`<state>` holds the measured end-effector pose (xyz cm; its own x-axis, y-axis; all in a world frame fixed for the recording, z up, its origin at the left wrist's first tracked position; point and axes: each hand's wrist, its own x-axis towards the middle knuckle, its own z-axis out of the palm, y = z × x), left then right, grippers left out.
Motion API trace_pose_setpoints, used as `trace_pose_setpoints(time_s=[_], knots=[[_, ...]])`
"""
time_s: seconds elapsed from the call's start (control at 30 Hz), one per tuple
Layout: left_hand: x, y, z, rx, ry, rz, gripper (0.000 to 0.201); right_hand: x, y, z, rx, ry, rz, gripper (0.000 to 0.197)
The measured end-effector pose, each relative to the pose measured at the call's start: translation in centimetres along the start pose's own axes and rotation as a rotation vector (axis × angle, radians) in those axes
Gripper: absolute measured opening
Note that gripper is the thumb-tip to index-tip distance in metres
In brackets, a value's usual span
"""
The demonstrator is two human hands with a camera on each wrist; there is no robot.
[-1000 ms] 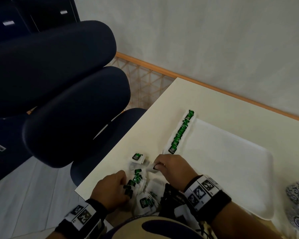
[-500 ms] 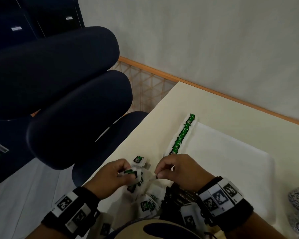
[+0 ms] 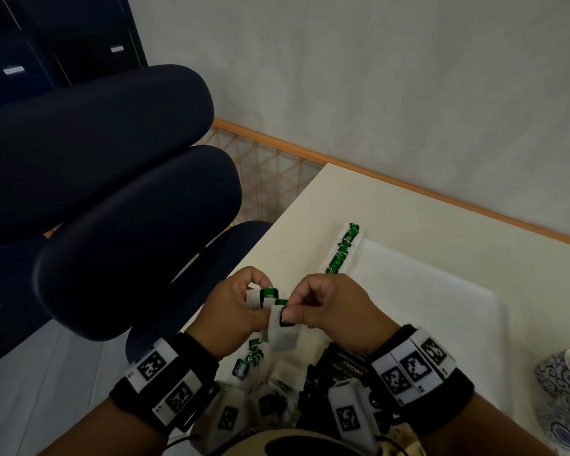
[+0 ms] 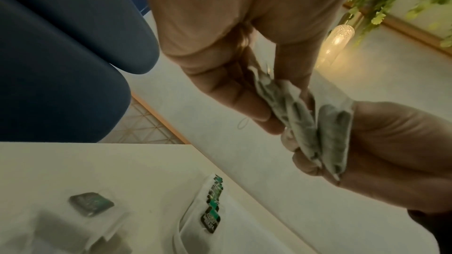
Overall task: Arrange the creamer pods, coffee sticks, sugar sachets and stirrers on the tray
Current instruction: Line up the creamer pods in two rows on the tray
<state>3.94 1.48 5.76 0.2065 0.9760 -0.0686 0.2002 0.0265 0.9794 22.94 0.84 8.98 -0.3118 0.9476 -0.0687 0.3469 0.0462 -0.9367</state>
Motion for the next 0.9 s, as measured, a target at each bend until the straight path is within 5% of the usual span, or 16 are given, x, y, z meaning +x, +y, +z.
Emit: trace_pose_setpoints(time_s=[0.63, 0.9], knots=[[1.1, 0.5, 1.1, -0.017, -0.122, 0.036, 0.033, 0.1, 1.5, -1.1, -0.043, 0.220, 0.029, 0.018], [2.0, -0.8, 0.6, 0.117, -0.069, 0.089, 0.038, -0.4, 0.6, -2.0, -0.012, 0.050, -0.068, 0.017]])
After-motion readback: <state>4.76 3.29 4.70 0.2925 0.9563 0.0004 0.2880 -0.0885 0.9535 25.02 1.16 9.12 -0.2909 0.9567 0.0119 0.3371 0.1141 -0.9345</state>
